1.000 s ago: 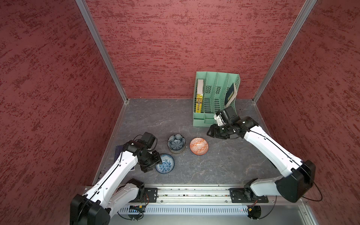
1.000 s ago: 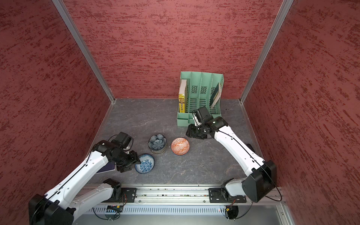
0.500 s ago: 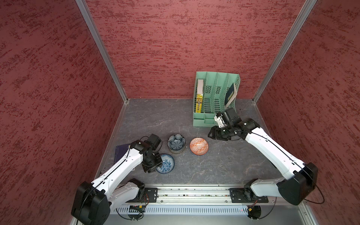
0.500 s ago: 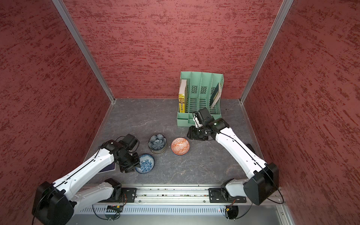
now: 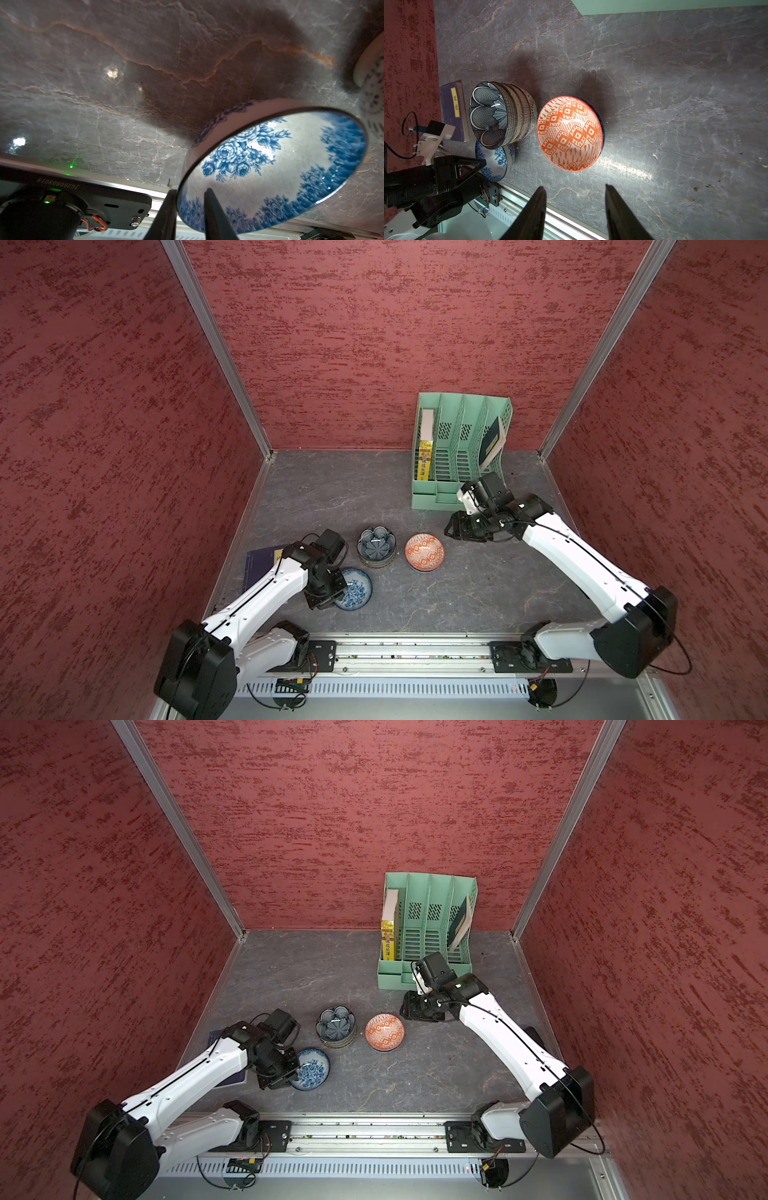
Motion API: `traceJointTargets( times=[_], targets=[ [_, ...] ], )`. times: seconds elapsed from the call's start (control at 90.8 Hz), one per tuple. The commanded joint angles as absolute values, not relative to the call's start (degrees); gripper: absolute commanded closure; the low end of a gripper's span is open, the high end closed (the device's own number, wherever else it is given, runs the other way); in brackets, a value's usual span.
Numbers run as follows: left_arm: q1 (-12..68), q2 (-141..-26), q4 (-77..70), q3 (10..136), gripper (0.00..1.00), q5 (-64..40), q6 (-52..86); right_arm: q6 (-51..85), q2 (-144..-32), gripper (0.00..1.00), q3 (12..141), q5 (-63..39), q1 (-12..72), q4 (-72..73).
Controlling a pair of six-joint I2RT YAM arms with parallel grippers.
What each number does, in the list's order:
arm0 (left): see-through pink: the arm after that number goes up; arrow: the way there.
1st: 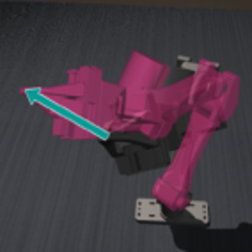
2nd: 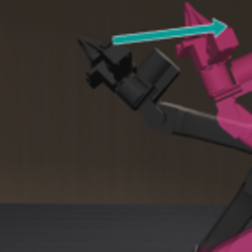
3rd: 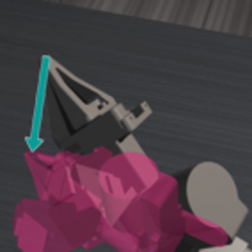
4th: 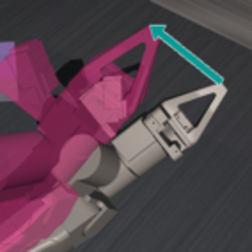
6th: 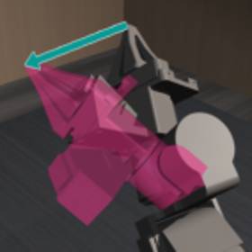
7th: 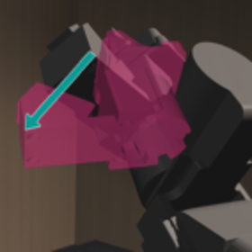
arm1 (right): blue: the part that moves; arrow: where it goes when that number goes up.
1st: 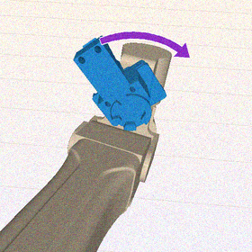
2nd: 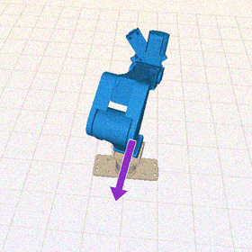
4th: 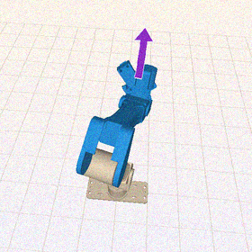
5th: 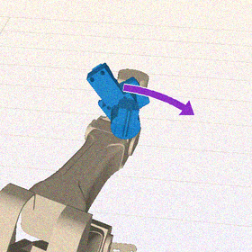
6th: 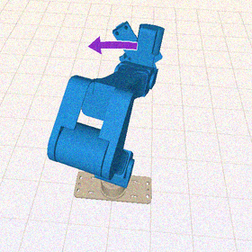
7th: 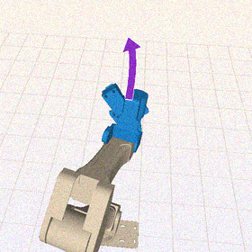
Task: Stack the bowls
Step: Pick up the bowl from the center of the board.
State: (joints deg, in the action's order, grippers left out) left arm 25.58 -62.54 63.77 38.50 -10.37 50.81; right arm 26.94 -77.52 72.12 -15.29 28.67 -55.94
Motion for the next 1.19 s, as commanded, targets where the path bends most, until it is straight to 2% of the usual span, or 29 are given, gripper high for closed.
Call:
traceJointTargets(
  times=[0.0,0.187,0.683,0.992,1.179],
  targets=[
    [25.82,-61.73,63.01,38.3,0.79,-9.57,50.99,26.37,-76.33,0.52,71.56,-15.28,28.3,-55.74],
    [26.0,-61.28,62.77,37.81,0.84,-9.39,51.41,26.41,-76.72,0.52,71.54,-15.56,28.28,-55.79],
    [26.65,-60.52,62.66,37.35,0.85,-8.64,52.38,26.63,-76.09,0.52,71.42,-16.17,28.28,-55.8],
    [27.64,-59.94,63.05,37.29,1.0,-7.99,52.87,26.62,-75.67,0.52,71.21,-16.35,28.28,-55.68],
    [27.94,-58.28,65.3,38.06,1.0,-7.87,53.07,26.71,-75.44,0.52,70.98,-16.52,28.3,-55.65]
  ],
)
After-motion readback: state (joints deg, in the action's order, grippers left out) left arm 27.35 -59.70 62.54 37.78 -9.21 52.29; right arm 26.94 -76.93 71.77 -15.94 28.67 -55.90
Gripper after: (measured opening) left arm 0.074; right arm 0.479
